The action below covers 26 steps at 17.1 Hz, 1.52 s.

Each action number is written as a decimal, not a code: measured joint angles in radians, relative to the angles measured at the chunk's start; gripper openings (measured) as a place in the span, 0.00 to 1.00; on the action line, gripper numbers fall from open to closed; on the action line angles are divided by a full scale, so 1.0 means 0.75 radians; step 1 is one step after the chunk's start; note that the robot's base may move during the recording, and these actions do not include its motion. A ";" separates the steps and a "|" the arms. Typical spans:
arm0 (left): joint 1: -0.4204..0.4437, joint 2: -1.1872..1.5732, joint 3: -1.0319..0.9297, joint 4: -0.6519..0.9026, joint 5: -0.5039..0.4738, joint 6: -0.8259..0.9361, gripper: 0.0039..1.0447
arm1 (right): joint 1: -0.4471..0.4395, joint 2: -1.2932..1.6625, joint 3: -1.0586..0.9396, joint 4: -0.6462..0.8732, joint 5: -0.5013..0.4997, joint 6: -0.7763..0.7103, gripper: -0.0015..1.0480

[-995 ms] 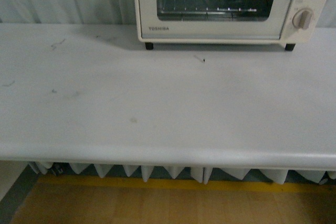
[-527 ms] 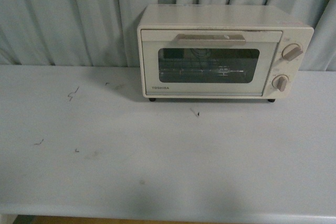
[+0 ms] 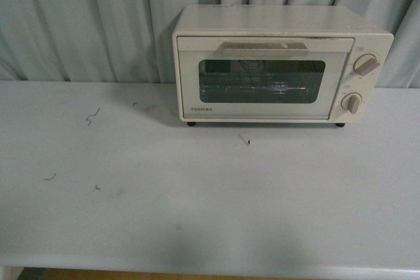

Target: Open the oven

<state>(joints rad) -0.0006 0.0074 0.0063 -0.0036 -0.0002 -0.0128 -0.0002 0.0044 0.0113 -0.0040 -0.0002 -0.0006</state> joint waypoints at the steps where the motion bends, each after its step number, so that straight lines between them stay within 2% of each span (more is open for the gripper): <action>1: 0.000 0.000 0.000 0.000 0.000 0.000 0.94 | 0.000 0.000 0.000 0.000 0.001 0.000 0.94; 24: 0.000 0.000 0.000 -0.001 0.000 0.000 0.94 | 0.000 0.000 0.000 0.001 0.001 0.000 0.94; 25: -0.012 0.070 0.068 -0.201 0.032 -0.138 0.94 | 0.000 0.000 0.000 0.000 0.001 0.000 0.94; 26: -0.109 0.371 0.166 -0.252 -0.030 -0.426 0.94 | 0.000 0.000 0.000 0.000 -0.001 0.000 0.94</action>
<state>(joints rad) -0.0822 0.2855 0.1307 -0.1928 -0.0227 -0.3321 -0.0002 0.0044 0.0113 -0.0040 -0.0006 -0.0006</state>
